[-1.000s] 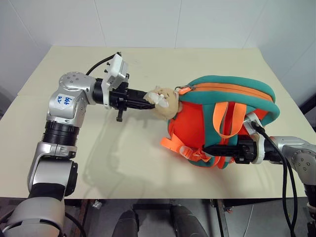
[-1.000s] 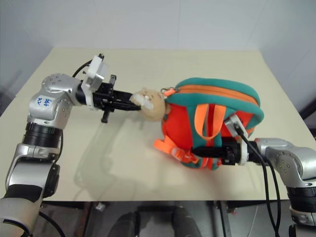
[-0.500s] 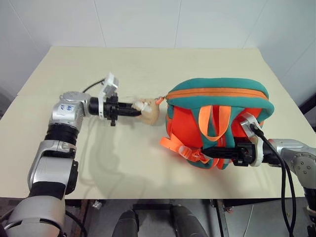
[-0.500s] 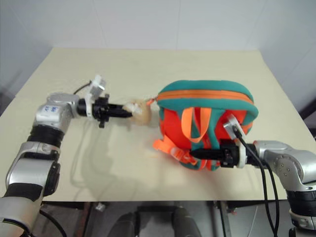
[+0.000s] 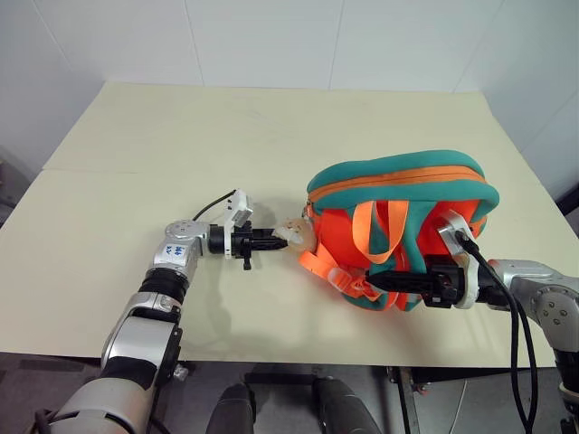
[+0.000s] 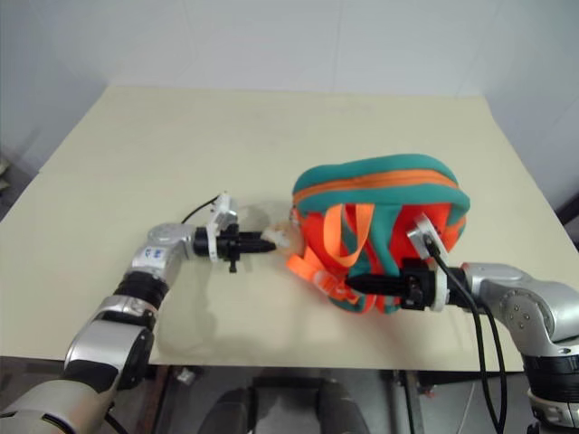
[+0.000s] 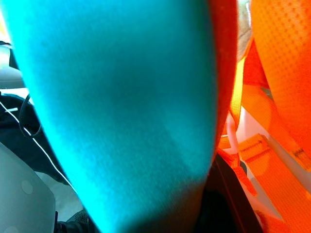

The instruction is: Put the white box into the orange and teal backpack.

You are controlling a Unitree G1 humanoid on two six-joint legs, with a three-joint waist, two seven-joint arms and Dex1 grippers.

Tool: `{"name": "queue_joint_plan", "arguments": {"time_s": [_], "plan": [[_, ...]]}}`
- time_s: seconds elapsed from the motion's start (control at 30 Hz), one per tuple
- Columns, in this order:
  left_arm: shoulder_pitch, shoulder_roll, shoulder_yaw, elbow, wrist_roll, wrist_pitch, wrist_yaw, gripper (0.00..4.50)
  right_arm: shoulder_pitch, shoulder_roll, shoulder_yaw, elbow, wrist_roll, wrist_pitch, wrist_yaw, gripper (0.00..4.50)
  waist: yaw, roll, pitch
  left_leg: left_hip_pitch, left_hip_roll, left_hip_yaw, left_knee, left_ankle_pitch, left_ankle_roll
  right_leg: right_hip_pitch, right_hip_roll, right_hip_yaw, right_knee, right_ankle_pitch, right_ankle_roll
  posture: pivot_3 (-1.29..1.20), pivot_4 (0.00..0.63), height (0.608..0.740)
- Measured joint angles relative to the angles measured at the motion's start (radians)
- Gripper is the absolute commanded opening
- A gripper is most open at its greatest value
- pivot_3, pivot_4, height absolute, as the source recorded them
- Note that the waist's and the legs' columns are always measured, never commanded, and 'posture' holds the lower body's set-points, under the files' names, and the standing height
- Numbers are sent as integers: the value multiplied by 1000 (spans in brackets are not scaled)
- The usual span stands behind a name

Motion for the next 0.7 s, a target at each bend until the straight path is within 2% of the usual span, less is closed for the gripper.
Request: {"name": "queue_joint_plan", "arguments": {"time_s": [0.1,0.37,0.4,0.43,0.53,0.7], "plan": [[56,38,45,-165,-25,13,25,1357,-16,9,-30,-9,23,-2,-30,1501,-3,0,0,0,1,0,-1,0,0,0,0,0,-1,0,0,0,150,740],[164,134,142,-567,-165,196,78,3925,-28,12,-117,-49,31,-49,-98,4257,-15,0,0,1,2,0,-10,0,0,-1,0,-1,-5,0,-1,0,150,740],[186,147,147,-607,-180,215,76,4232,-20,11,-129,-59,25,-63,-102,4500,-14,0,0,1,2,0,-11,0,0,-1,0,-1,-5,0,-2,0,150,740],[208,164,147,-642,-193,235,72,4477,-8,10,-142,-71,19,-77,-104,4500,-14,0,0,1,2,0,-12,0,0,-2,0,-1,-6,-1,-2,0,150,740],[266,201,159,-706,-219,279,70,4477,24,-2,-176,-93,-3,-120,-104,4500,-13,0,0,1,2,0,-13,0,0,-2,0,-1,-7,-1,-2,0,150,740],[419,256,167,-810,-245,338,72,4477,185,-80,-343,-138,-22,-168,-81,4500,-7,0,0,1,2,0,-16,0,0,-1,-1,-1,-11,-1,-3,0,150,740]]}}
